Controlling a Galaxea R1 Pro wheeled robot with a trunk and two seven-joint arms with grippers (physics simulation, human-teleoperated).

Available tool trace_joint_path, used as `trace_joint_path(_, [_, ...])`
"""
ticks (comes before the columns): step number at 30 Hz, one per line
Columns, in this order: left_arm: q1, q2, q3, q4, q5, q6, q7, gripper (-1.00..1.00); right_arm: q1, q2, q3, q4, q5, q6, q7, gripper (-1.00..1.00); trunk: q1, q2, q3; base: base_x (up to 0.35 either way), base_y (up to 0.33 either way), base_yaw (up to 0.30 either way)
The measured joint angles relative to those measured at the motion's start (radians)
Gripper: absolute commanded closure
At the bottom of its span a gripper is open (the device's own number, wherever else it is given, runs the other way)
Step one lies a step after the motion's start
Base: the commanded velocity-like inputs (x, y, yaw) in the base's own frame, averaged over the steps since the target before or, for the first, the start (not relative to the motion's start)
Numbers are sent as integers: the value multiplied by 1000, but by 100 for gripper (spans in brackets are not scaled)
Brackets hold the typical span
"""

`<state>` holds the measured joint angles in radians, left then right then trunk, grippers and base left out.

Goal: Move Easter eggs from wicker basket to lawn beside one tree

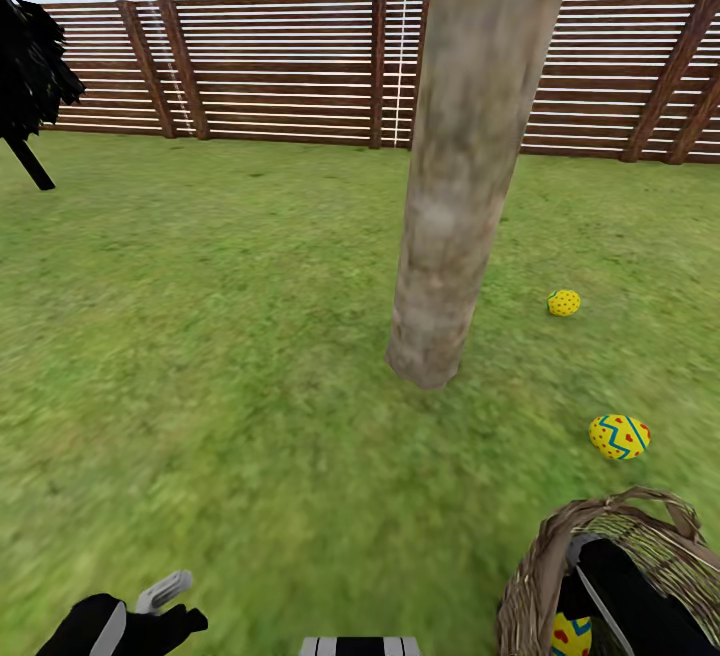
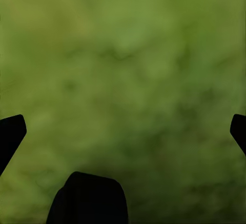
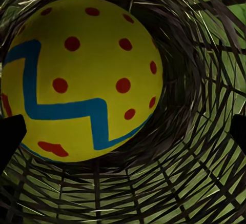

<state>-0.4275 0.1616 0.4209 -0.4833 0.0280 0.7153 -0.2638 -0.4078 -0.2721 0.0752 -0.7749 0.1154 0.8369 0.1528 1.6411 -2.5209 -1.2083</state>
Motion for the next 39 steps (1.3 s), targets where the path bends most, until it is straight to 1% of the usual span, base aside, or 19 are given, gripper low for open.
trace_joint_path(4, [0,2,-1,5,0,-15,0,-100,0,1,1,-4,0,1,1,-100,2,-1,-15,0,0,0])
trace_joint_path(6, [0,5,-2,5,0,-16,0,-100,0,4,2,-29,0,2,2,-100,3,-1,-23,0,0,0])
trace_joint_path(8, [0,6,-2,4,0,-16,0,-100,0,21,3,-39,2,2,1,-100,4,-2,-31,0,0,0])
trace_joint_path(12, [0,6,0,3,1,-20,1,-100,0,32,6,-65,1,1,2,-100,5,-3,-46,0,0,0])
trace_joint_path(14, [0,6,1,4,1,-21,2,-100,0,45,7,-84,2,1,1,-100,6,-3,-54,0,0,0])
trace_joint_path(16, [0,6,1,5,1,-21,2,-100,0,52,7,-92,4,1,2,-100,7,-4,-62,0,0,0])
trace_joint_path(18, [0,5,1,6,1,-21,2,-100,0,52,6,-94,11,1,1,-100,8,-4,-70,0,0,0])
trace_joint_path(26, [0,2,1,6,1,-21,2,-100,0,48,3,-110,6,2,2,-100,12,-6,-100,0,0,0])
trace_joint_path(29, [0,3,1,4,1,-21,2,-100,0,42,2,-110,6,2,2,-100,13,-7,-112,0,0,0])
trace_joint_path(35, [0,9,0,-10,1,-21,-2,-100,0,40,1,-111,5,3,2,-100,16,-8,-135,0,0,0])
trace_joint_path(39, [0,12,1,-12,2,-21,-4,-100,0,40,0,-110,4,4,3,-100,16,-8,-135,0,0,0])
